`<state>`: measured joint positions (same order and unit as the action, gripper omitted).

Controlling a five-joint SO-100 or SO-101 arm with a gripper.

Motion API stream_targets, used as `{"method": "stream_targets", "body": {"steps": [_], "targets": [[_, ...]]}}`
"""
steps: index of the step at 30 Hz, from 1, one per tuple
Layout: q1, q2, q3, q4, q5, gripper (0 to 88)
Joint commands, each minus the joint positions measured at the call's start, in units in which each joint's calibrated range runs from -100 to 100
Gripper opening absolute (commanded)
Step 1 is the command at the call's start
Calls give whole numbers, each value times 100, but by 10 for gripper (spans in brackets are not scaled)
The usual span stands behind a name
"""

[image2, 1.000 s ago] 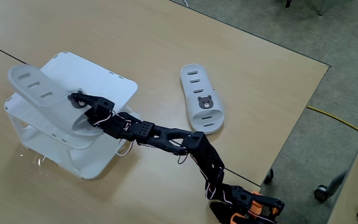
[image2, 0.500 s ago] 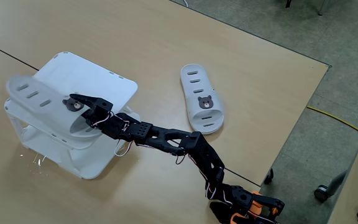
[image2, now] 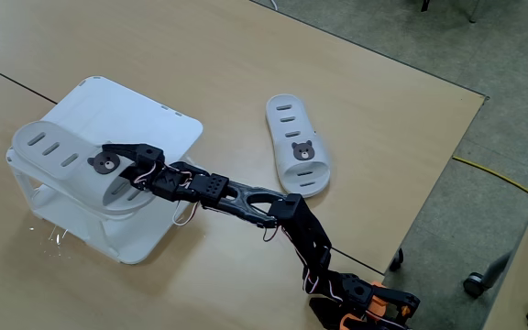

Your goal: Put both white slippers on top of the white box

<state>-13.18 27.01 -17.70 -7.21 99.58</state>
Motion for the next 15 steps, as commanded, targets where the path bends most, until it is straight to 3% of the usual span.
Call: {"method": "stream_targets", "body": {"steps": [1, 10, 15], "targets": [[11, -526, -48, 333, 42, 237], [11, -1334, 97, 937, 42, 236], [-22, -2343, 1369, 937, 42, 236]]}}
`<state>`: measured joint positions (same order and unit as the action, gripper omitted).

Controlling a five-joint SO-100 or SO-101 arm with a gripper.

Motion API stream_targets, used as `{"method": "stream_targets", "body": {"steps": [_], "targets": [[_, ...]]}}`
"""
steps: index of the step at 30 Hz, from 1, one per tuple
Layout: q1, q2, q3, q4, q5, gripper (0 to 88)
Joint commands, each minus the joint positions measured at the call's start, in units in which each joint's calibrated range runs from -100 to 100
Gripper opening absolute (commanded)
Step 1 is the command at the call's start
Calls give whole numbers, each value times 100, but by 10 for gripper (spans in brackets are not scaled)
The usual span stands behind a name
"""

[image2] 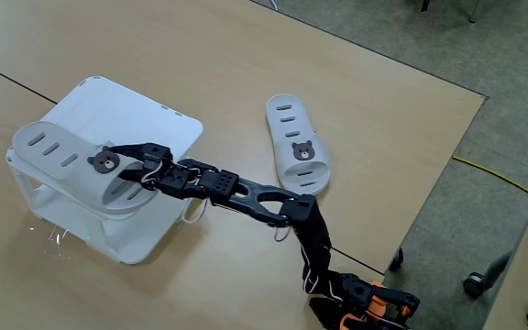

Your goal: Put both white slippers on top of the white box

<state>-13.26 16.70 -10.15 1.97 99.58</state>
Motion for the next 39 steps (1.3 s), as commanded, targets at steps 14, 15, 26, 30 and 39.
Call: {"method": "stream_targets", "body": {"steps": [14, 15, 26, 30, 39], "targets": [[1293, -5183, 3302, -16, 42, 235], [1721, -5503, 3708, -25, 42, 235], [3990, -8422, 9689, -68, 42, 8], [4525, -8305, 10672, -310, 42, 8], [4994, -5242, 10880, -3407, 42, 8]]}}
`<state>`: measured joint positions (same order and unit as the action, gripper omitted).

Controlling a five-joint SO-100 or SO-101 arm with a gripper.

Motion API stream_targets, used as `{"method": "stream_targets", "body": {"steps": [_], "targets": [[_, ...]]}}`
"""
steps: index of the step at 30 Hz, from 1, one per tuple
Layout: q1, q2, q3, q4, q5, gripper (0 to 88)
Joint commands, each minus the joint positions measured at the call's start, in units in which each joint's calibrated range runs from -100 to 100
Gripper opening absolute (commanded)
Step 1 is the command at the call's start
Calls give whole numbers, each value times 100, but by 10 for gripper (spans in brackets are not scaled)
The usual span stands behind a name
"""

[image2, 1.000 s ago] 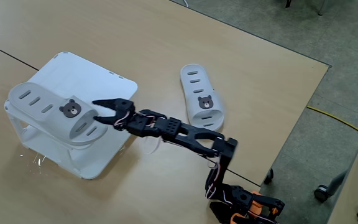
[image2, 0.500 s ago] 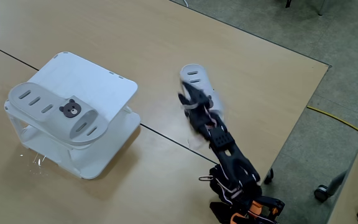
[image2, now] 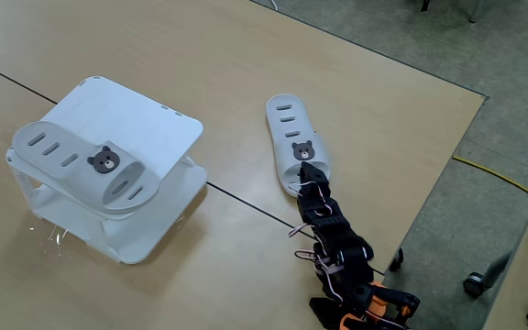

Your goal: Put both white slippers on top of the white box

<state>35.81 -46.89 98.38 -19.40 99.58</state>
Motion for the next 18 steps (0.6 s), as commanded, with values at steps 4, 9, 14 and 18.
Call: {"method": "stream_targets", "body": {"steps": [4, 9, 14, 18], "targets": [[95, 2143, -55, -2167, 42, 8], [95, 3094, -1083, -2288, 42, 8], [186, 3717, -1823, -2288, 42, 14], [301, 3944, -1958, -2288, 42, 37]]}}
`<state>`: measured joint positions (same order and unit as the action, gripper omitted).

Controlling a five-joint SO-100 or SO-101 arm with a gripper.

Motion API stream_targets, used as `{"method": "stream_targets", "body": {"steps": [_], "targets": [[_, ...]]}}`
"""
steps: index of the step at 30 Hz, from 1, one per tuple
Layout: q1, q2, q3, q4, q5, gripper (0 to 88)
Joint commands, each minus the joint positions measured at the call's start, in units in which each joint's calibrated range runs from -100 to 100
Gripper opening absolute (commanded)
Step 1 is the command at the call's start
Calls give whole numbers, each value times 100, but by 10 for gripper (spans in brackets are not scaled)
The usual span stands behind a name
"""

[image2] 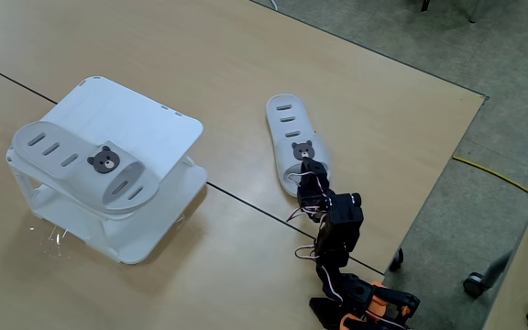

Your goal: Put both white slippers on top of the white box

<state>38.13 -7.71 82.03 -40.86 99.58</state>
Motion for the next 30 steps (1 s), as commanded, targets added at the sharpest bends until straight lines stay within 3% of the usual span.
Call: {"method": "stream_targets", "body": {"steps": [1, 4, 13, 17, 30], "targets": [[69, 18, -296, -142, 42, 66], [61, -24, -260, -142, 42, 122], [52, 809, -467, -1013, 42, 128], [52, 1171, -810, -1238, 42, 215], [77, 2795, -3129, -1246, 42, 220]]}}
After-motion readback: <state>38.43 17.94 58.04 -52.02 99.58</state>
